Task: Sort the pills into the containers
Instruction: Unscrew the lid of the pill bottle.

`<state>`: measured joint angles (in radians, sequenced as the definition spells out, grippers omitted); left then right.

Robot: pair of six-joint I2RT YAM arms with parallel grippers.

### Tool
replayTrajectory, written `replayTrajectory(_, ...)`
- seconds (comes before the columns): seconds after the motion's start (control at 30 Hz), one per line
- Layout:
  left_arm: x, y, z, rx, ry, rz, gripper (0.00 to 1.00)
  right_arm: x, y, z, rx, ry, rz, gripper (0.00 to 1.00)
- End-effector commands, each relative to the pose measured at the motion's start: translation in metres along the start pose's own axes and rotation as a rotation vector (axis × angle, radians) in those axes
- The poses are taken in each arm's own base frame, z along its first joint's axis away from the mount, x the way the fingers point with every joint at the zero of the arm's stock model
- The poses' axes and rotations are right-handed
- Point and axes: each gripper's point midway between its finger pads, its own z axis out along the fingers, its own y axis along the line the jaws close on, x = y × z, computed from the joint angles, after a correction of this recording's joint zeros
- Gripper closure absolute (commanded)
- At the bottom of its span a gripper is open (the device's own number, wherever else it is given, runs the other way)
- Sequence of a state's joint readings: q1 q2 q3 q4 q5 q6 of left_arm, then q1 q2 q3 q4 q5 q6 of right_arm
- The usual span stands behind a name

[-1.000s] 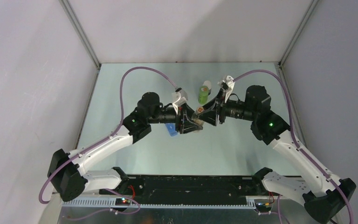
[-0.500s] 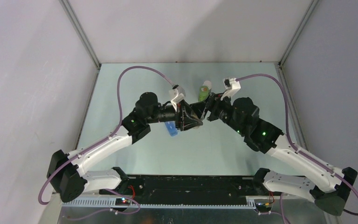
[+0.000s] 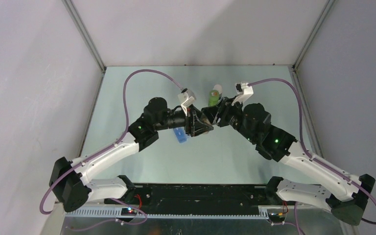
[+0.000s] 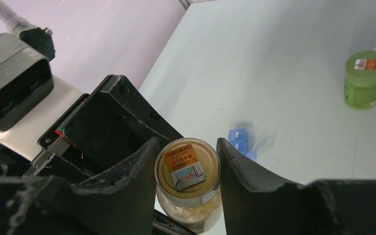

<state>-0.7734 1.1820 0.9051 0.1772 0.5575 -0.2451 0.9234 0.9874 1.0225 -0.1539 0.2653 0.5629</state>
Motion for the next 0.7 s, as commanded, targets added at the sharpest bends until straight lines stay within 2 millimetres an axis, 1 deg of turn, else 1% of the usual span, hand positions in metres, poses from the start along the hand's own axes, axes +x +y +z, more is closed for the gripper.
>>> replayTrajectory(0.0,-0.03,-0.007,-0.005,0.006,-0.062,0.017,1.0,-0.019,0.025,-0.021,-0.197,-0.027,-0.162,0.93)
replayTrajectory(0.03,-0.028,-0.012,-0.005,0.036,-0.053,0.014,1.0,-0.016,0.032,-0.027,-0.281,-0.002,-0.19,0.99)
replayTrajectory(0.07,-0.026,-0.016,-0.005,0.057,-0.043,0.013,1.0,-0.016,0.036,-0.032,-0.332,0.001,-0.243,1.0)
replayTrajectory(0.1,-0.023,-0.024,-0.006,0.107,-0.026,0.018,1.0,-0.013,0.038,-0.037,-0.411,0.027,-0.283,1.0)
replayTrajectory(0.13,-0.019,-0.026,-0.005,0.13,-0.008,0.015,1.0,-0.007,0.049,-0.049,-0.524,0.066,-0.304,1.0)
replayTrajectory(0.17,-0.017,-0.033,-0.006,0.17,0.012,0.019,1.0,-0.014,0.038,-0.048,-0.533,0.057,-0.326,1.0)
replayTrajectory(0.2,-0.014,-0.035,-0.006,0.187,0.024,0.018,1.0,-0.005,0.049,-0.061,-0.648,0.107,-0.339,1.0)
replayTrajectory(0.23,-0.012,-0.04,-0.007,0.218,0.034,0.022,1.0,-0.009,0.046,-0.062,-0.677,0.101,-0.356,1.0)
replayTrajectory(0.27,-0.012,-0.042,-0.008,0.231,0.035,0.027,1.0,-0.002,0.051,-0.072,-0.76,0.14,-0.368,1.0)
replayTrajectory(0.3,-0.01,-0.046,-0.009,0.254,0.039,0.032,1.0,-0.006,0.05,-0.073,-0.779,0.129,-0.387,1.0)
replayTrajectory(0.33,-0.01,-0.048,-0.011,0.266,0.037,0.043,1.0,-0.003,0.052,-0.078,-0.826,0.146,-0.396,1.0)
replayTrajectory(0.37,-0.009,-0.049,-0.012,0.268,0.036,0.05,1.0,-0.005,0.054,-0.08,-0.841,0.143,-0.395,1.0)
replayTrajectory(0.4,-0.011,-0.047,-0.012,0.257,0.029,0.062,1.0,-0.009,0.052,-0.075,-0.813,0.129,-0.382,0.96)
replayTrajectory(0.43,-0.011,-0.046,-0.013,0.247,0.027,0.067,1.0,-0.015,0.052,-0.072,-0.78,0.115,-0.336,0.79)
replayTrajectory(0.47,-0.013,-0.041,-0.012,0.219,0.02,0.074,1.0,-0.027,0.045,-0.06,-0.689,0.066,-0.301,0.4)
replayTrajectory(0.5,-0.013,-0.038,-0.012,0.201,0.017,0.076,1.0,-0.034,0.043,-0.056,-0.641,0.049,-0.234,0.21)
replayTrajectory(0.53,-0.016,-0.031,-0.01,0.157,0.006,0.077,1.0,-0.046,0.034,-0.047,-0.548,-0.002,-0.184,0.06)
replayTrajectory(0.57,-0.017,-0.027,-0.009,0.136,0.002,0.076,1.0,-0.05,0.032,-0.044,-0.507,-0.014,-0.125,0.03)
replayTrajectory(0.6,-0.019,-0.02,-0.007,0.096,-0.008,0.072,1.0,-0.057,0.025,-0.037,-0.423,-0.055,-0.084,0.01)
replayTrajectory(0.63,-0.021,-0.016,-0.006,0.075,-0.014,0.069,1.0,-0.058,0.023,-0.035,-0.387,-0.07,-0.051,0.01)
replayTrajectory(0.67,-0.023,-0.01,-0.004,0.039,-0.024,0.059,1.0,-0.062,0.017,-0.031,-0.306,-0.112,-0.026,0.01)
